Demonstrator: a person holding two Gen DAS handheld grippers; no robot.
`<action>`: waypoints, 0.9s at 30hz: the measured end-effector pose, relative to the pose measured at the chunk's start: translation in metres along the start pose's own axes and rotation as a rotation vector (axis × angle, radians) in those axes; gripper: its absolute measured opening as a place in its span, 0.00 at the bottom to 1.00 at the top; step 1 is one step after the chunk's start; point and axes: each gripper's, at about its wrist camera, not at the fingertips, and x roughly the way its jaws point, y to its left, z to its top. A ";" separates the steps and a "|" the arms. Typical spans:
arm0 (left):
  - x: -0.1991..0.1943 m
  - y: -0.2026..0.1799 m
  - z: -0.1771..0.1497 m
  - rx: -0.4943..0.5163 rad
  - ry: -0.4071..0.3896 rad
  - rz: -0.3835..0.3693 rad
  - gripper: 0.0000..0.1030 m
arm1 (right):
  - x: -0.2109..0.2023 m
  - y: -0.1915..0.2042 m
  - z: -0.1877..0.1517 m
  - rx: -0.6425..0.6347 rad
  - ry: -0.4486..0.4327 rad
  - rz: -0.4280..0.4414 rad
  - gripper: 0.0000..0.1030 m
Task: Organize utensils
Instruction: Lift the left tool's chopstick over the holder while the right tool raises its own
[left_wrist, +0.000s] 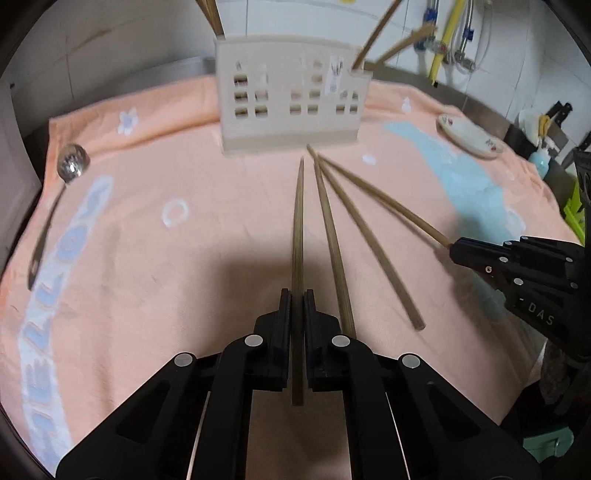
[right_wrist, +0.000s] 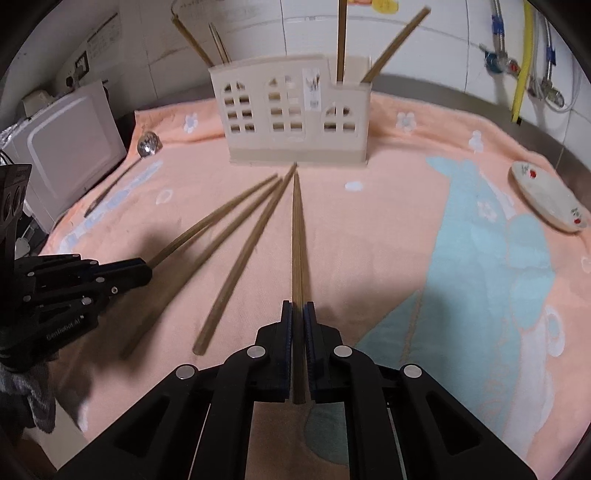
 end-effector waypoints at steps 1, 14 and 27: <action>-0.005 0.001 0.004 0.004 -0.013 0.000 0.05 | -0.007 -0.001 0.005 0.000 -0.019 0.001 0.06; -0.060 0.014 0.077 0.056 -0.171 -0.070 0.05 | -0.071 0.002 0.092 -0.083 -0.184 0.050 0.06; -0.064 0.005 0.137 0.150 -0.187 -0.078 0.05 | -0.100 -0.016 0.196 -0.126 -0.240 0.018 0.06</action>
